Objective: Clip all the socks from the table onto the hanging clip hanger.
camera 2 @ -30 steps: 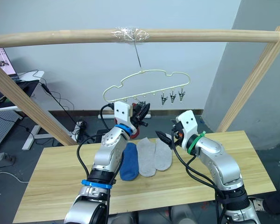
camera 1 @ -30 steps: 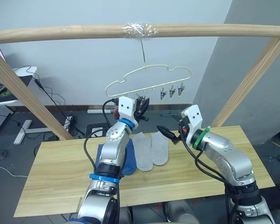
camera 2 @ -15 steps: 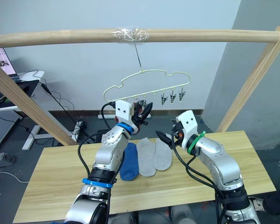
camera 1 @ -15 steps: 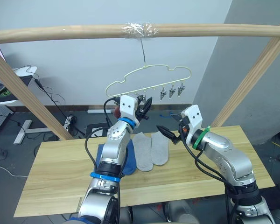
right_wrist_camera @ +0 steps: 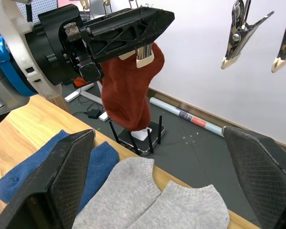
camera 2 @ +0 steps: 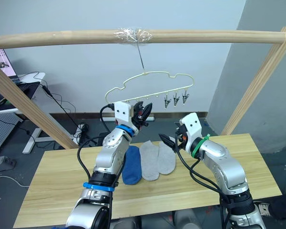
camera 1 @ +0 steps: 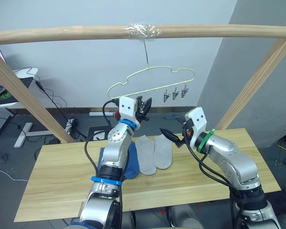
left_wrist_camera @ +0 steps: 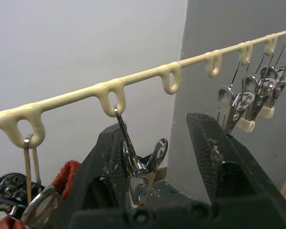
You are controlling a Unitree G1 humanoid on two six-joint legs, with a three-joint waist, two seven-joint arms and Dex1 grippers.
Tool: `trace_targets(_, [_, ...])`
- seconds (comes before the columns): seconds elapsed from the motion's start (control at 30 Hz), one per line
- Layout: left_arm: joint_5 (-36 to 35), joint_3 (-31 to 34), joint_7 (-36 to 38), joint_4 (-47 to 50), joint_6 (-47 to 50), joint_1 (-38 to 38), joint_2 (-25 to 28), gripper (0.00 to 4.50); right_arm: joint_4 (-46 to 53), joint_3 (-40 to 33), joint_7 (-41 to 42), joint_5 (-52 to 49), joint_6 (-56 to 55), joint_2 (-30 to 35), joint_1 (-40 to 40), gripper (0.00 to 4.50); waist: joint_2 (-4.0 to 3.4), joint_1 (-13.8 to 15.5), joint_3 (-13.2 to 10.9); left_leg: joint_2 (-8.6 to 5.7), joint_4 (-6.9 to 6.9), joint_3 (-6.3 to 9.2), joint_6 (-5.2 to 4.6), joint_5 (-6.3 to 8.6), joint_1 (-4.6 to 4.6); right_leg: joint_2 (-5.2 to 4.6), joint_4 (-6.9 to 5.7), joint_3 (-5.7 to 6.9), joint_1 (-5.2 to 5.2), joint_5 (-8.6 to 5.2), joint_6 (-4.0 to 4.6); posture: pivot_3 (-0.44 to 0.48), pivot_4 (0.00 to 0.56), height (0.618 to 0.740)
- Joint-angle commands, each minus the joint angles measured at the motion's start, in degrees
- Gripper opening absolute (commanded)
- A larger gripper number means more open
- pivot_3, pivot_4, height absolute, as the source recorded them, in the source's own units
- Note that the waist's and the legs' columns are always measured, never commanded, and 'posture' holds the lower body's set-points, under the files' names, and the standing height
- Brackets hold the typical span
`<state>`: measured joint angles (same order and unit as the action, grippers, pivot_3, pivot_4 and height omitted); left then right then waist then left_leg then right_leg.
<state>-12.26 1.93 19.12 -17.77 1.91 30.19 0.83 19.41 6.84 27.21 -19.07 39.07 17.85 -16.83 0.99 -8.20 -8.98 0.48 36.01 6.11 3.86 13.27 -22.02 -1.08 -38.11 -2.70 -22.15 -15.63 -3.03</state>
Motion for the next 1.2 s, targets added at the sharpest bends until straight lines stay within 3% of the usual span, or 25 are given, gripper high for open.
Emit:
trace_targets(0.03, [-0.40, -0.44, 0.65, 1.54, -0.41, 1.00, -0.20, 2.20, 1.93, -0.45, -0.02, -0.09, -1.33, 0.00, -0.34, 4.50, 0.00, 0.00, 0.00, 0.00, 0.00, 0.00, 0.00, 0.00, 0.00, 0.00, 0.00, 0.00, 0.00, 0.00, 0.00, -0.197, 0.098, 0.740])
trace_targets(0.2, [-0.52, -0.52, 1.11, 1.43, 0.01, 1.07, -0.15, 2.20, 1.99, -0.49, -0.13, -0.03, -1.28, 0.05, -0.30, 4.50, 0.00, -0.02, 0.00, 0.00, 0.00, 0.00, 0.00, 0.00, 0.00, 0.00, 0.00, 0.00, 0.00, 0.00, 0.00, -0.204, 0.103, 0.740])
trace_targets(0.37, [-0.83, -0.43, 1.47, 1.38, 0.01, 1.14, -0.15, 0.75, 1.81, -0.49, -0.15, 0.03, -1.38, 0.00, -0.38, 4.50, 0.00, -0.02, 0.00, 0.00, 0.00, 0.00, 0.00, 0.00, 0.00, 0.00, 0.00, 0.00, 0.00, 0.00, 0.00, -0.204, 0.103, 0.740])
trace_targets(0.47, [-0.87, -0.38, 1.52, 1.41, 0.03, 1.13, -0.14, 0.25, 1.82, -0.45, -0.14, 0.02, -1.39, -0.04, -0.33, 4.50, 0.00, -0.02, 0.00, 0.00, 0.00, 0.00, 0.00, 0.00, 0.00, 0.00, 0.00, 0.00, 0.00, 0.00, 0.01, -0.202, 0.104, 0.740])
trace_targets(0.73, [-0.60, -0.17, 1.05, 2.99, 0.82, -0.27, 0.27, 0.24, -1.17, 1.43, -0.77, 2.33, -1.96, -0.03, -0.24, 4.50, 0.00, 0.04, 0.00, 0.00, 0.00, 0.00, 0.00, 0.00, 0.00, 0.00, 0.00, 0.00, 0.00, 0.00, 0.00, -0.186, 0.111, 0.740])
trace_targets(0.87, [-0.90, 0.33, 1.24, 5.72, 3.92, -1.37, 2.32, 0.24, -15.56, 7.32, -2.53, 9.68, -6.81, -2.03, -3.67, 4.50, 0.01, -0.02, 0.00, 0.00, 0.00, 0.00, 0.00, 0.00, 0.04, 0.00, -0.03, -0.01, 0.01, 0.01, 0.02, -0.137, 0.119, 0.740])
trace_targets(0.97, [-2.37, 1.07, 2.34, 8.96, 7.27, -2.53, 4.46, 0.24, -33.58, 10.05, -4.21, 14.84, -13.35, -5.31, -9.16, 4.50, 0.00, 0.06, -0.01, 0.02, 0.00, -0.02, -0.02, -0.01, 0.11, 0.02, -0.11, -0.02, 0.01, 0.03, 0.05, -0.081, 0.128, 0.740])
trace_targets(1.03, [-3.20, 1.48, 2.93, 11.70, 9.52, -3.83, 6.12, 0.24, -48.12, 9.90, -6.23, 17.19, -17.85, -8.31, -13.94, 4.50, 0.00, 0.29, -0.03, 0.04, 0.01, -0.03, -0.02, -0.01, 0.16, 0.04, -0.22, -0.03, 0.00, 0.04, 0.07, -0.064, 0.129, 0.740])
trace_targets(1.2, [-4.12, 1.94, 2.31, 18.63, 14.09, -7.73, 8.68, 0.24, -72.47, 9.12, -8.58, 20.74, -25.42, -12.45, -21.96, 4.50, -0.01, 1.86, -0.04, 0.02, -0.01, 0.01, -0.02, -0.02, 0.22, 0.03, -0.50, -0.02, -0.05, 0.15, 0.32, 0.017, 0.136, 0.740])
